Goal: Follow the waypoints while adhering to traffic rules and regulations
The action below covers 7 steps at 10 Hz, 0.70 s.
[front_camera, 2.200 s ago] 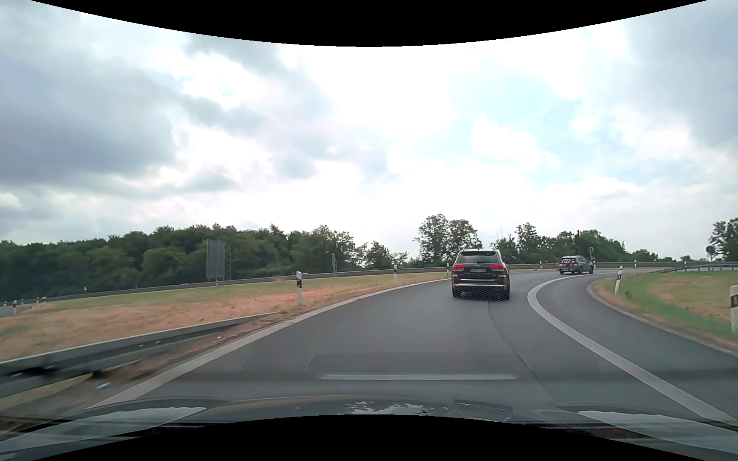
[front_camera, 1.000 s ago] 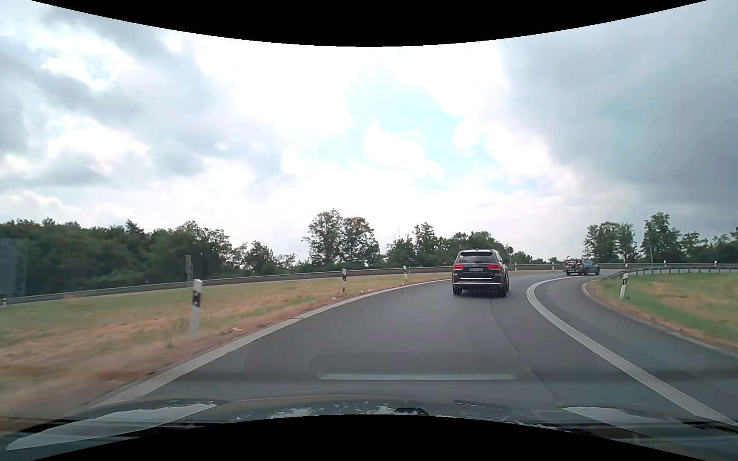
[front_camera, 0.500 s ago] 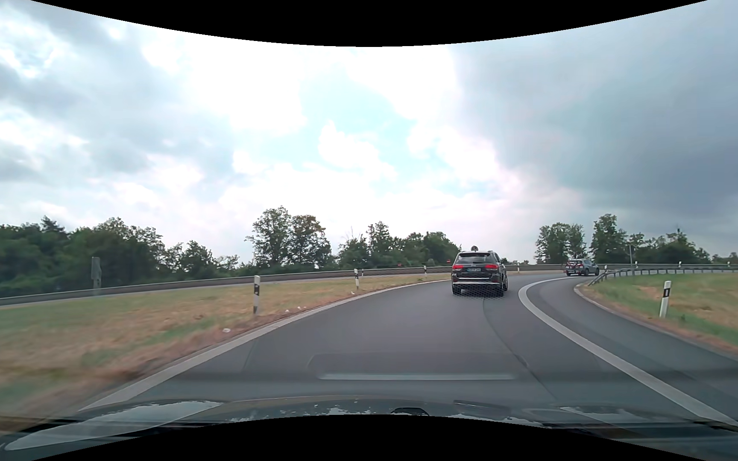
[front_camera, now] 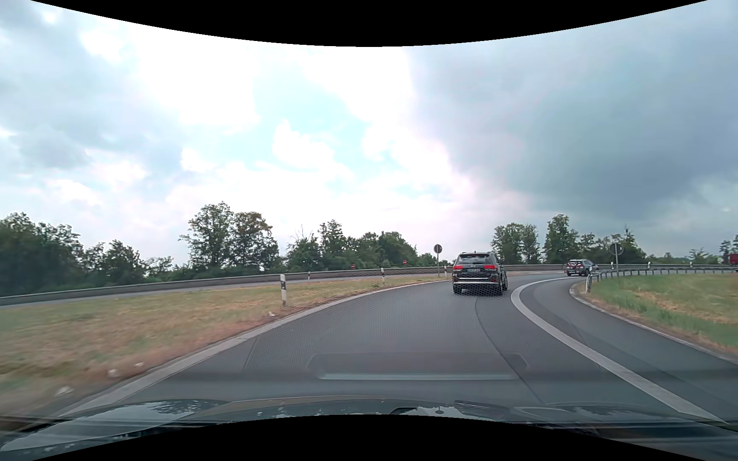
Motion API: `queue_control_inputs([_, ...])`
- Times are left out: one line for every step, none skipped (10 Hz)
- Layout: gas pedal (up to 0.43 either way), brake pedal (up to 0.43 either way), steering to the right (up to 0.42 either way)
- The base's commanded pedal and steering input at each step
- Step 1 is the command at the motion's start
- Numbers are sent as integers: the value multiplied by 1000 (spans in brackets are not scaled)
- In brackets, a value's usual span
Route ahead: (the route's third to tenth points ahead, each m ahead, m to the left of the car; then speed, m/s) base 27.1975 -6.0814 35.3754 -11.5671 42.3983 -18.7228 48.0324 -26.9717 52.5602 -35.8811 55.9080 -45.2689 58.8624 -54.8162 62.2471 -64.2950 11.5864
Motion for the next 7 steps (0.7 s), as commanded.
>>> queue_control_inputs([197,0,98])
queue_control_inputs([197,0,98])
queue_control_inputs([197,0,98])
queue_control_inputs([197,0,98])
queue_control_inputs([197,0,98])
queue_control_inputs([209,0,97])
queue_control_inputs([209,0,96])
